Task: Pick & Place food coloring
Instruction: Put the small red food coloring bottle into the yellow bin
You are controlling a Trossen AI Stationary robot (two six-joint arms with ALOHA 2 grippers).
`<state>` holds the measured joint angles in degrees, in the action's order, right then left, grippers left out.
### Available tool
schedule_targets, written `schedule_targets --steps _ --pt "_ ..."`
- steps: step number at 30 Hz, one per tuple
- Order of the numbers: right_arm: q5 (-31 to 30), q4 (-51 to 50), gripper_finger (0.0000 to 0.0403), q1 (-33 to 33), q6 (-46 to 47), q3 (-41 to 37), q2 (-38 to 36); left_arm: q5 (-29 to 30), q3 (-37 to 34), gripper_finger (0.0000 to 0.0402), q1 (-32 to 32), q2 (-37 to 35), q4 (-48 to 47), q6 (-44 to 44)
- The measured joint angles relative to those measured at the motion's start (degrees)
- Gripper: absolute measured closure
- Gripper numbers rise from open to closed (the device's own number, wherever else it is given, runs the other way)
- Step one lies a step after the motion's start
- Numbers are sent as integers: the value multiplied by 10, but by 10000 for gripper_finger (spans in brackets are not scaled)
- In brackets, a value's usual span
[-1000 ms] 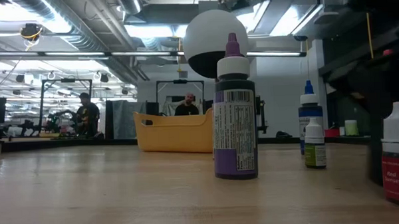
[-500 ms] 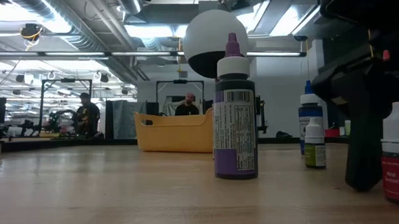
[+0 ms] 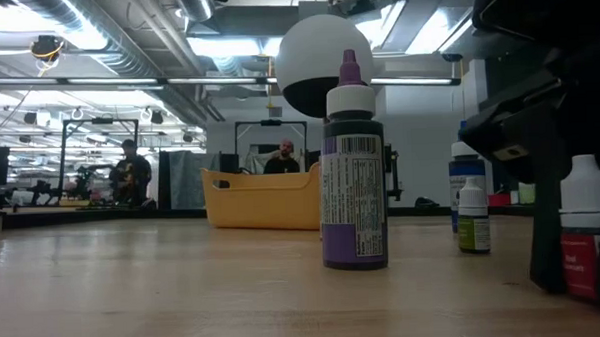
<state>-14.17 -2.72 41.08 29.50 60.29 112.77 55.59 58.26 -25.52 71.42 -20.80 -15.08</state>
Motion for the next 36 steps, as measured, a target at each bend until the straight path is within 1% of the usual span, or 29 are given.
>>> schedule_targets --steps 9,11,14,16,20,28,36 --pt "2 3 220 6 7 -3 1 0 0 295 0 0 0 -7" --pt "-1 3 209 11 20 -6 1 0 0 295 0 0 0 -7" --pt "-24 3 205 24 36 -14 1 0 0 295 0 0 0 -7" --pt "-37 3 209 30 44 -19 0 0 0 295 0 0 0 -8" --pt "-41 8 227 31 51 -24 0 0 0 295 0 0 0 -8" --pt "-50 18 260 31 37 -26 0 1 0 295 0 0 2 -16" --pt "-59 19 311 31 35 -26 0 1 0 295 0 0 2 -19"
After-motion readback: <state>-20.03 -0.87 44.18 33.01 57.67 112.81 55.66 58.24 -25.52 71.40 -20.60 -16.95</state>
